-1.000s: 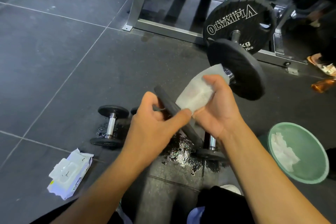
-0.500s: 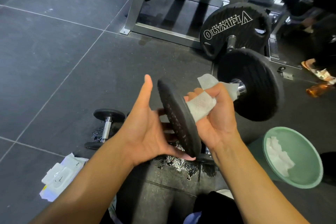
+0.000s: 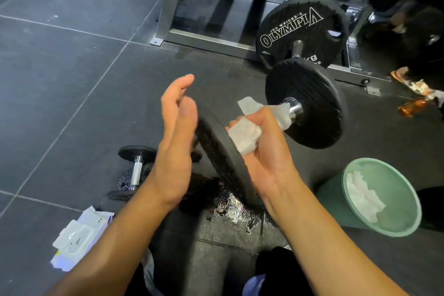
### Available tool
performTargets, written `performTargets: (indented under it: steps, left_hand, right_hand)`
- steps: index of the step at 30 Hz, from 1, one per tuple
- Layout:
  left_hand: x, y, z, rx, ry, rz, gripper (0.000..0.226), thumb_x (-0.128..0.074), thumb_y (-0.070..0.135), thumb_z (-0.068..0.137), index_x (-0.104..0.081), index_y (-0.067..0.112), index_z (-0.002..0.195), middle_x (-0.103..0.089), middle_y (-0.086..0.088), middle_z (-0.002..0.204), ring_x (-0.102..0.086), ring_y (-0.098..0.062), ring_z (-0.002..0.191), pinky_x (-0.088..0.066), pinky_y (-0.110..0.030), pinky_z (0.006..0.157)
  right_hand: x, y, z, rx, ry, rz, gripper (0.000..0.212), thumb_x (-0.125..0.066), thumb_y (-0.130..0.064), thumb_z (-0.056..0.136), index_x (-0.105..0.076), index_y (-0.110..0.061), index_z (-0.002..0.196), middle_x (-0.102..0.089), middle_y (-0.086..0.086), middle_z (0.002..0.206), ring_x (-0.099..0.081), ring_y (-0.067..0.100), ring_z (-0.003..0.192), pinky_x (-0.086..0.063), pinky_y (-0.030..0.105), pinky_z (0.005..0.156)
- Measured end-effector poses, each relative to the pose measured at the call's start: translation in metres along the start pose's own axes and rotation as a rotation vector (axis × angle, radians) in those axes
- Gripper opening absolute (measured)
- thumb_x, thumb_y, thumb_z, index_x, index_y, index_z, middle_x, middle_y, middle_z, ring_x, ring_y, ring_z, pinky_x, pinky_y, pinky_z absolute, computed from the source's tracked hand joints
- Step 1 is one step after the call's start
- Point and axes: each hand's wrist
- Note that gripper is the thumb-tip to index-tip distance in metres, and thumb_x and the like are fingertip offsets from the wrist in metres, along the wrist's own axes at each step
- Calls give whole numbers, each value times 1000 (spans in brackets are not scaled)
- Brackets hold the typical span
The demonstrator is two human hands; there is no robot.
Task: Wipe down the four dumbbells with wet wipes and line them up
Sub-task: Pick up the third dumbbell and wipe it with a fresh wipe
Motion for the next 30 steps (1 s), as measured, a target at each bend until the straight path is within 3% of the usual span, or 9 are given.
performTargets:
  steps: [4, 6, 11, 16, 20, 22, 24, 28, 30]
  left_hand:
    - [3, -1, -2, 785, -132, -239, 98, -31, 103, 74, -83, 29, 112, -73, -17, 132, -68, -42, 124, -45, -73, 104]
    - [4, 2, -1, 867, -218, -311, 106, -33, 104, 70, -81, 24, 119, -73, -17, 132, -66, -44, 126, -39, -79, 105]
    - [-15, 8, -12, 280, -188, -111, 36, -55, 62, 90, -78, 35, 93, -76, 12, 80, -72, -6, 73, -52, -39, 77]
    - [22, -18, -4, -639, -337, 738, 93, -65, 78, 82, -32, 20, 147, -32, -20, 158, -35, -34, 150, -34, -40, 120]
    - [4, 0, -10, 102, -37, -55, 64, -36, 87, 91, -66, 46, 131, -53, -3, 152, -48, -23, 148, -35, -53, 124]
    - [3, -3, -6, 612, -144, -209, 84, -26, 97, 82, -83, 39, 103, -72, -4, 126, -65, -36, 128, -42, -74, 107]
    - [6, 4, -7, 803, -278, -329, 100, -29, 101, 75, -81, 26, 118, -73, -13, 131, -68, -43, 123, -39, -83, 101]
    - [-4, 2, -13, 558, -188, -233, 72, -44, 86, 80, -85, 29, 95, -80, -1, 100, -77, -25, 96, -61, -53, 86]
    - [-8, 8, -16, 173, -242, -78, 69, -73, 73, 68, -68, 33, 124, -74, 15, 104, -73, -8, 95, -60, -35, 80]
  right_hand:
    - [-5, 1, -5, 31, -44, 14, 34, -42, -9, 83, -45, -17, 50, -40, 0, 54, -47, 15, 50, -46, 29, 56]
    - [-6, 1, -6, 23, -67, -7, 34, -44, -9, 83, -48, -16, 49, -44, 1, 53, -50, 15, 50, -46, 30, 59]
    - [-6, -4, -3, -40, -36, -40, 33, -44, -13, 88, -51, -13, 56, -50, 4, 54, -54, 16, 50, -47, 29, 54]
    - [7, 2, 10, -25, 29, -49, 26, -66, -14, 69, -48, -15, 87, -46, 4, 75, -53, 18, 68, -51, 32, 64]
    - [5, 4, 6, 24, 29, -5, 16, -56, -8, 82, -46, -15, 72, -45, 3, 61, -52, 18, 56, -51, 32, 59]
    - [1, 3, 3, 40, 16, 3, 20, -50, -7, 85, -43, -16, 69, -43, 2, 58, -50, 17, 52, -50, 30, 56]
    - [0, 4, 1, 64, 4, -25, 17, -53, -8, 82, -42, -17, 73, -42, 2, 60, -49, 18, 56, -50, 32, 59]
    - [-3, 3, 2, 40, -16, -30, 15, -52, -8, 84, -44, -15, 75, -44, 5, 62, -54, 20, 56, -52, 33, 60]
    - [-3, 2, 3, 42, -17, -45, 8, -55, -12, 83, -48, -12, 80, -48, 8, 67, -57, 21, 58, -53, 31, 59]
Point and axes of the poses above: each hand's wrist, its own z-axis towards the middle knuckle, its own x-axis out of the back of the hand, y = z × x
